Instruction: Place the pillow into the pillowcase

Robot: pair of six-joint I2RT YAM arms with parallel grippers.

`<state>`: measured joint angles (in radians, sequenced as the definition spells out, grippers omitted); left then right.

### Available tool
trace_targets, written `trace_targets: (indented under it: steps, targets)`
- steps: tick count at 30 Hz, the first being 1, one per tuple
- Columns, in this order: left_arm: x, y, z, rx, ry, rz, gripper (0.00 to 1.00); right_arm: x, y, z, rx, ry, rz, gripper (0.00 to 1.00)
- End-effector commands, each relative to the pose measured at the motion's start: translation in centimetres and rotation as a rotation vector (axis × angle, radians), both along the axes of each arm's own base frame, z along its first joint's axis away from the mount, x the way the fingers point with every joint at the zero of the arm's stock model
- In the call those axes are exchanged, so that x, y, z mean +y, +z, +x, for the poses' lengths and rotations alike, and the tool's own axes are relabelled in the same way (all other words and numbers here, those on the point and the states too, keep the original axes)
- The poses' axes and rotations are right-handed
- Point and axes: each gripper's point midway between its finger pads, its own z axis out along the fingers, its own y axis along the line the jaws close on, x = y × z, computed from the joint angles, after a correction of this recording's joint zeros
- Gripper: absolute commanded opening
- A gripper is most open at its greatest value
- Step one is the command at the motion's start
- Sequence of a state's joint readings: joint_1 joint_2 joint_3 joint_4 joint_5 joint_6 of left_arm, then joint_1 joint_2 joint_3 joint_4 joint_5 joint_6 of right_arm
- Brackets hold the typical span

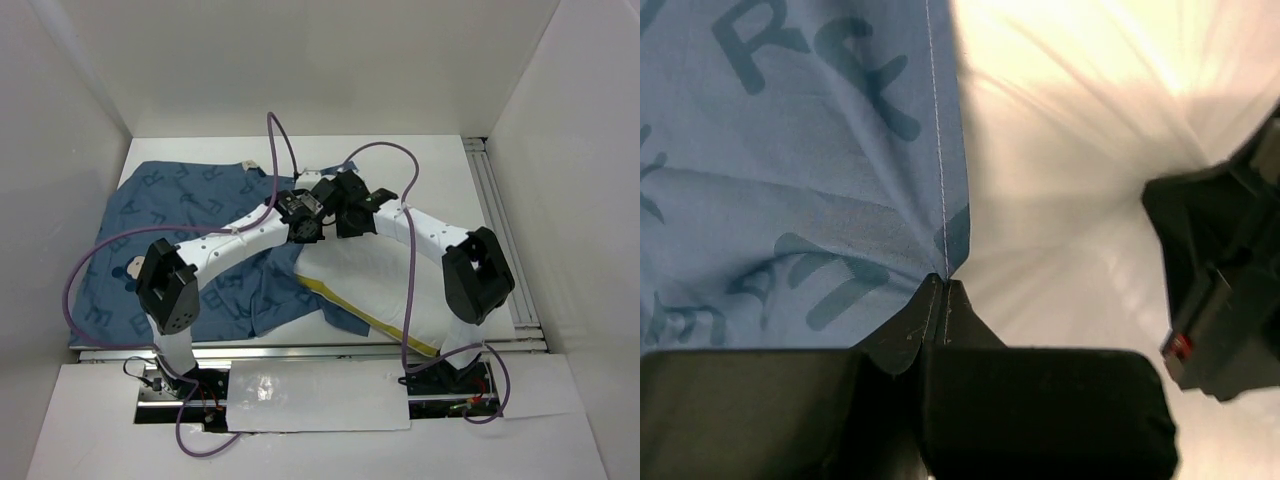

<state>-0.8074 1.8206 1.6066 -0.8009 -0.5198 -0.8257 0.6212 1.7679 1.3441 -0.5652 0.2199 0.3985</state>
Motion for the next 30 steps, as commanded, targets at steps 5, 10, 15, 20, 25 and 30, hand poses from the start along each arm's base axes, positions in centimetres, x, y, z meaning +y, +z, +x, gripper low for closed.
trace_targets:
  steps: [5, 10, 15, 20, 25, 30]
  targets:
    - [-0.4, 2.8, -0.3, -0.074, 0.046, -0.053, 0.0, 1.5, 7.7, 4.8, -0.214, -0.142, 0.164, 0.0]
    - [0.3, 2.9, -0.8, -0.078, 0.07, -0.018, 0.0, -1.4, 6.9, 5.8, -0.237, -0.272, 0.082, 0.0]
    - [1.7, 2.8, -1.2, -0.078, 0.112, 0.022, 0.0, -1.6, 7.8, 5.0, -0.239, -0.246, 0.129, 0.0]
    - [1.3, 2.9, -0.9, -0.078, 0.119, 0.018, 0.0, 0.7, 9.7, 3.2, -0.283, -0.157, 0.295, 0.0]
    - [0.0, 4.8, -0.5, -0.107, 0.106, -0.038, 0.0, 6.4, 9.0, 1.5, -0.255, -0.051, 0.33, 0.0]
    - [-0.7, 5.6, -0.3, -0.113, 0.098, -0.072, 0.0, 9.6, 6.7, 0.1, -0.191, 0.027, 0.324, 0.0]
